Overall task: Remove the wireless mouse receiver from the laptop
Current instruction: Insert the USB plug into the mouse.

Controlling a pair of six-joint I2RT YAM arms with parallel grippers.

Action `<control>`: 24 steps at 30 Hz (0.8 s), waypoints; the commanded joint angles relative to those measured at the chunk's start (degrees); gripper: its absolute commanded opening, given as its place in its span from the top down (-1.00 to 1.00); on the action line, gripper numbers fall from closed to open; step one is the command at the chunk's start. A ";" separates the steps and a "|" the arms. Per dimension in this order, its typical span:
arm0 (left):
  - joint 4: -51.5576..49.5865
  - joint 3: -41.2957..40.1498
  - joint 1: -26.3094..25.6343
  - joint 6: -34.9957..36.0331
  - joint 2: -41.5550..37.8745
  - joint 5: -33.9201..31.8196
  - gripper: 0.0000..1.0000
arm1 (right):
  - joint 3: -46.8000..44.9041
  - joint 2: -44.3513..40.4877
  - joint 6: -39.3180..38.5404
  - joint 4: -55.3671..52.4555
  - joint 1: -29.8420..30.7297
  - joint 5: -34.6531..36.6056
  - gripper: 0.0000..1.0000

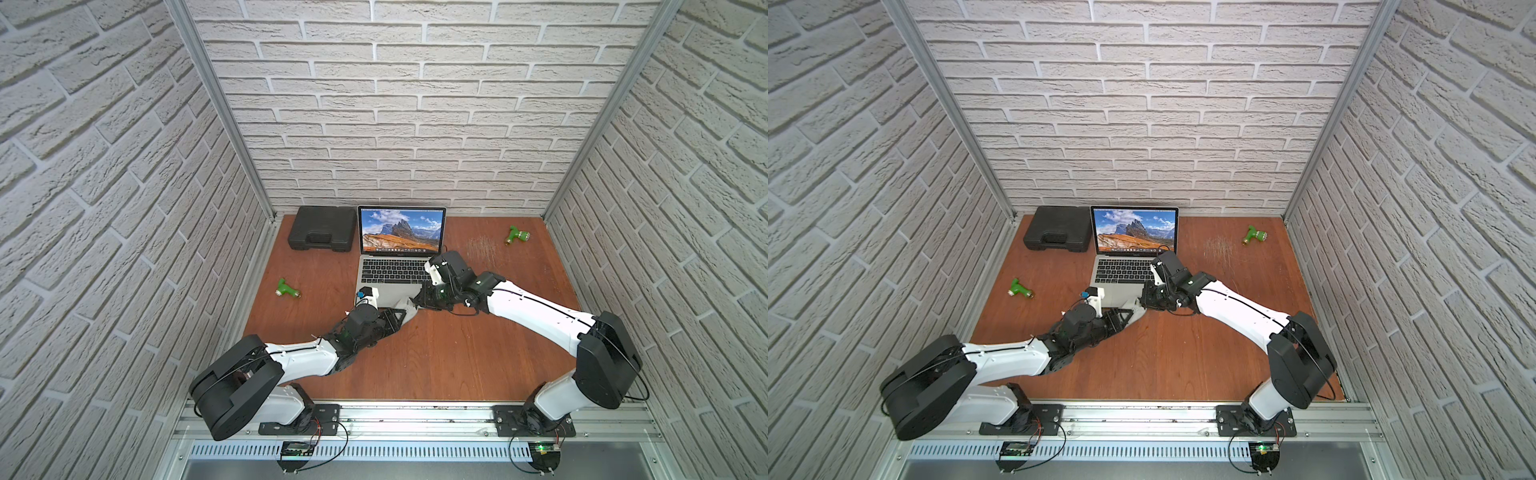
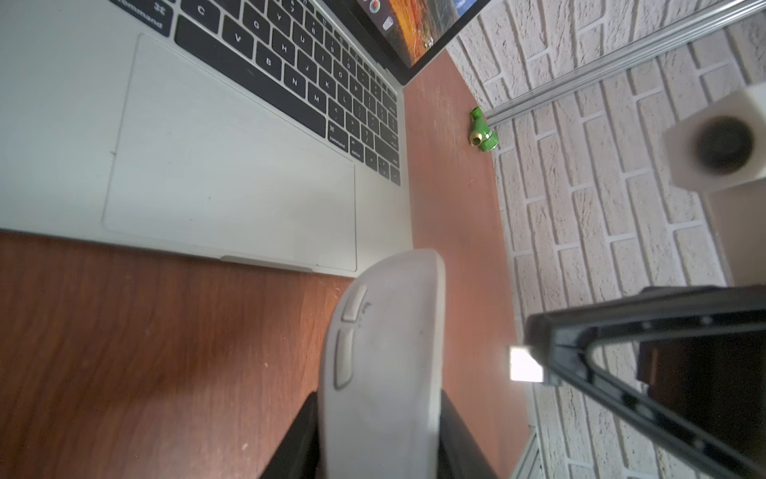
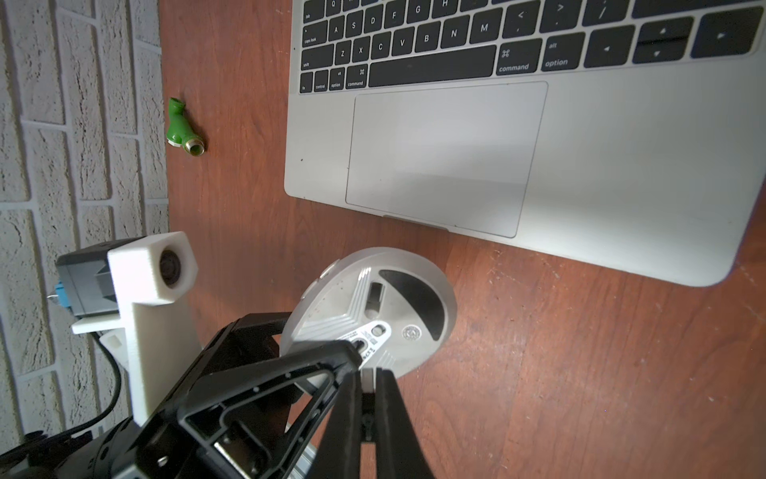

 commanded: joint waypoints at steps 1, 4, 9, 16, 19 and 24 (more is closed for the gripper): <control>11.66 -1.87 -0.10 -1.32 1.07 -1.09 1.00 | 0.59 1.15 2.52 3.77 0.10 0.84 0.95; 13.43 -1.62 -0.28 -1.48 2.25 -0.29 1.00 | 1.96 1.92 2.48 3.43 0.09 0.65 0.95; 18.49 -2.14 -0.19 -1.98 4.75 0.69 1.00 | 3.66 3.49 1.45 1.75 0.22 0.30 0.95; 26.49 -3.00 0.02 -4.22 9.32 2.02 1.00 | 4.62 4.00 0.56 1.16 0.21 1.89 0.95; 26.87 -3.02 0.18 -4.42 9.47 2.10 1.00 | 5.31 3.74 -0.06 -0.06 0.19 3.73 0.95; 24.63 -2.72 0.31 -4.01 7.75 2.08 1.00 | 6.60 4.11 -1.52 -1.99 -0.15 5.07 0.95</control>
